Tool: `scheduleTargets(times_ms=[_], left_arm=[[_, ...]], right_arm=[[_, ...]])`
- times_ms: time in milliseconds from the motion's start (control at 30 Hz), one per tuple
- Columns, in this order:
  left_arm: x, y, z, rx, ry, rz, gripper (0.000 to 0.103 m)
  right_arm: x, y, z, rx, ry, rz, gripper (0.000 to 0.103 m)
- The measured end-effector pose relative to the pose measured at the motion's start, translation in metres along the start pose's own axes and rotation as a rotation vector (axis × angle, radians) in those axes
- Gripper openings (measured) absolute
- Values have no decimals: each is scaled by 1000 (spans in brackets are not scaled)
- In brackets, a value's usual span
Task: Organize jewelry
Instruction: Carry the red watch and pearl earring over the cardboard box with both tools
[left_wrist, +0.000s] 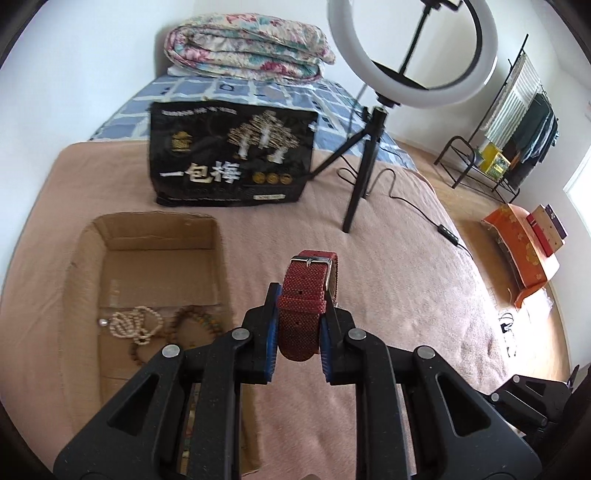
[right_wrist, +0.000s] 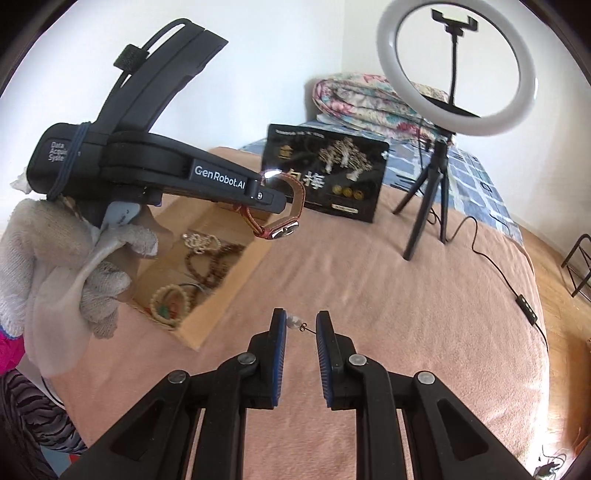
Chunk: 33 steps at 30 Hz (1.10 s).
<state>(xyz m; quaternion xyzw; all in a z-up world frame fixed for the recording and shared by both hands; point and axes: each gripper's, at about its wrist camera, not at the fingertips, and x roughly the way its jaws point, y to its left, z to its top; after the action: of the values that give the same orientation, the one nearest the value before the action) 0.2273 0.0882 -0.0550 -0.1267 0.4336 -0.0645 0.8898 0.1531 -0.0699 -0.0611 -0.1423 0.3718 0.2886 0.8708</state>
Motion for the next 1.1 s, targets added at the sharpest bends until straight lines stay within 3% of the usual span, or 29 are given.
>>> scheduleTargets(times_ms=[233,633,833,1100], left_arm=[[-29,47,2,-47,-41,56,17],[-40,117,4,-87,-69,182,17],[-37,131,3,-61,-70,247,17],[-27,126,3,4,-68,276,17]], right_arm=[[-2,37,14,-12,-20,32,15],[22,99,36,-60,-27,106,15],[35,122,45,-57,-28,141,15],[56,136,51,-52,-17,146,15]])
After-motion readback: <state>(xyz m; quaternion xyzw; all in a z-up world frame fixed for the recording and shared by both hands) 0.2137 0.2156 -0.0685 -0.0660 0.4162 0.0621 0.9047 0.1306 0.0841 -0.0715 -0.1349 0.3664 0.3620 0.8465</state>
